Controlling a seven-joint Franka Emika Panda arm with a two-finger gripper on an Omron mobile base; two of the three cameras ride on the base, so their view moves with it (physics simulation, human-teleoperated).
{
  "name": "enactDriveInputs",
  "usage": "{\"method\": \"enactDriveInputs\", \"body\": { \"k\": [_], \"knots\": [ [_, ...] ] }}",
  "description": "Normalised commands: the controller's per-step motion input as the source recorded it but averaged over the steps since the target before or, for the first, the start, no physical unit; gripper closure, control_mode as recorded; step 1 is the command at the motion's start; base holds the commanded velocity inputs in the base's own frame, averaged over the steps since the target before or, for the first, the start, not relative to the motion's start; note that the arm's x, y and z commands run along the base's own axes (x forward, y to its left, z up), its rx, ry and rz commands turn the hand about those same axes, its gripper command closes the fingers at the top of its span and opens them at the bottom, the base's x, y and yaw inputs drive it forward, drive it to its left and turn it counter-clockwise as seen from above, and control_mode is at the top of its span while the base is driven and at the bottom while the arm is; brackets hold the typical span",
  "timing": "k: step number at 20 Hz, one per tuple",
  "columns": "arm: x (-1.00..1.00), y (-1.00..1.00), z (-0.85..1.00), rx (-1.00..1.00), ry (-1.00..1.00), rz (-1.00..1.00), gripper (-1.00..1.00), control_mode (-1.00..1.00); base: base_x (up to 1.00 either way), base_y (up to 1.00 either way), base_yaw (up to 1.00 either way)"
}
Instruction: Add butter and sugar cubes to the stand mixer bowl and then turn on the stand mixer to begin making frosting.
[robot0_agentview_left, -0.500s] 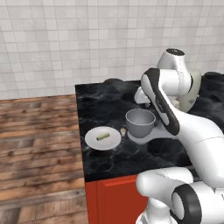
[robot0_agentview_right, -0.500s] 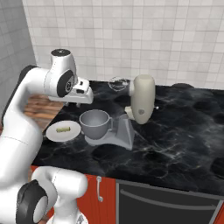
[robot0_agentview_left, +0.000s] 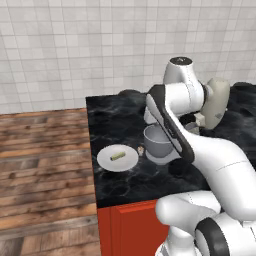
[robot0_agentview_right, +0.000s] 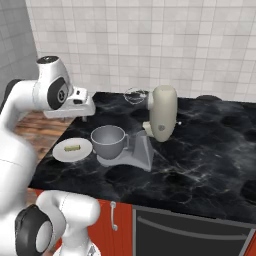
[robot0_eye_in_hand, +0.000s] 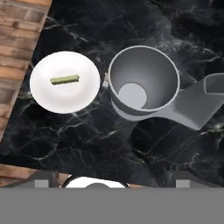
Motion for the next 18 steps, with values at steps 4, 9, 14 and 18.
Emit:
{"method": "enactDriveInputs", "body": {
  "k": [4, 9, 14, 18],
  "knots": [
    [-0.07, 0.9, 0.0, -0.39, -0.06, 0.12, -1.0, -1.0, 0.0, 0.0, 0.0],
    [0.0, 0.98, 0.0, -0.43, 0.02, 0.2, -1.0, -1.0, 0.0, 0.0, 0.0],
    [0.19, 0.83, -0.06, -0.34, 0.25, 0.23, -1.0, -1.0, 0.0, 0.0, 0.0],
    [0.37, 0.45, -0.36, -0.14, 0.31, 0.24, -1.0, -1.0, 0.0, 0.0, 0.0]
  ]
}}
